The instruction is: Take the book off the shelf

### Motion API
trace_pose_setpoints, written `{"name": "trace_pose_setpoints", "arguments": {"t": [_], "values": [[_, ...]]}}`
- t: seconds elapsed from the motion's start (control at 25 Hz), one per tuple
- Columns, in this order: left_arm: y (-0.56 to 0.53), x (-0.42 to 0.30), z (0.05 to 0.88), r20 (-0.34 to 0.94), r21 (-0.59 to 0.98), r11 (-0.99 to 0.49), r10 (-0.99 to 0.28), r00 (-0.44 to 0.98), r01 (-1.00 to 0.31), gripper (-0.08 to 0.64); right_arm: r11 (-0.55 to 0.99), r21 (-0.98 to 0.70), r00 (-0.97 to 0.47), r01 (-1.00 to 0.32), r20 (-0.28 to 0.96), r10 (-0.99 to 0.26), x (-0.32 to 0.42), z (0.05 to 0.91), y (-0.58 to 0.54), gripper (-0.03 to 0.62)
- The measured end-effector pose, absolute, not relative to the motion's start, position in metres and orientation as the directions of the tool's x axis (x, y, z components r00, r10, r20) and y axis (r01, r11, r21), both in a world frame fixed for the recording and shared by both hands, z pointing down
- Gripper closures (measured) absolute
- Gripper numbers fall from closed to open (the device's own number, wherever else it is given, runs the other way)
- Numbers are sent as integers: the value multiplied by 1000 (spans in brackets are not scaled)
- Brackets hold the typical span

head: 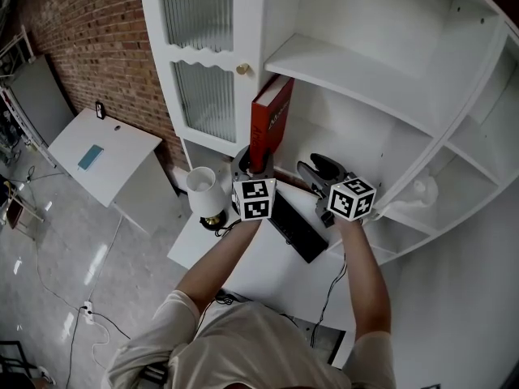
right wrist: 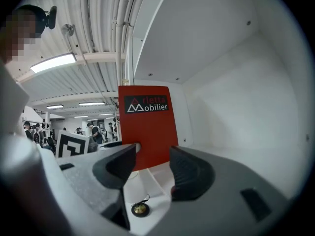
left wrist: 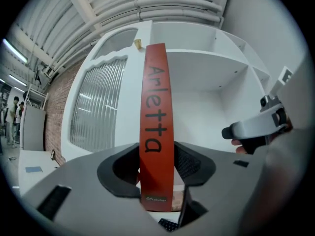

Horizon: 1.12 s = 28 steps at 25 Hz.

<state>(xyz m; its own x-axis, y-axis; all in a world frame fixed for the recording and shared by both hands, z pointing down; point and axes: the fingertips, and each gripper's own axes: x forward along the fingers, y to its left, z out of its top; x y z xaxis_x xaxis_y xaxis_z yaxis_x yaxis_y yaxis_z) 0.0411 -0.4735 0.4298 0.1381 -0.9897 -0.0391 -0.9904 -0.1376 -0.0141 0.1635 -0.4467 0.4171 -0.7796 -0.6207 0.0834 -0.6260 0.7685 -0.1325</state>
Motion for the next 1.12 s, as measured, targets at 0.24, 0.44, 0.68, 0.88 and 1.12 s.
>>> {"name": "trace_pose_setpoints", "arguments": {"t": [0.24,0.44,0.68,0.88,1.12], "values": [[-469,43,427,-76,-20,-204,-976,205,-979,396,757,-150,-772,-636,91,-629,174,431,-434,374],[-453,37,425,-116,-17,-269,-956,269,-963,403,738,-165,-755,-654,88,-649,178,440,-420,374],[-433,26,416,-152,-16,-328,-933,327,-944,405,703,-185,-723,-687,83,-686,178,443,-402,374],[-407,10,409,-159,-1,-390,-909,385,-921,406,670,-190,-692,-718,86,-717,161,441,-375,374],[-371,-8,403,-172,-5,-452,-878,447,-892,407,628,-174,-647,-758,84,-758,144,436,-335,374]]}}
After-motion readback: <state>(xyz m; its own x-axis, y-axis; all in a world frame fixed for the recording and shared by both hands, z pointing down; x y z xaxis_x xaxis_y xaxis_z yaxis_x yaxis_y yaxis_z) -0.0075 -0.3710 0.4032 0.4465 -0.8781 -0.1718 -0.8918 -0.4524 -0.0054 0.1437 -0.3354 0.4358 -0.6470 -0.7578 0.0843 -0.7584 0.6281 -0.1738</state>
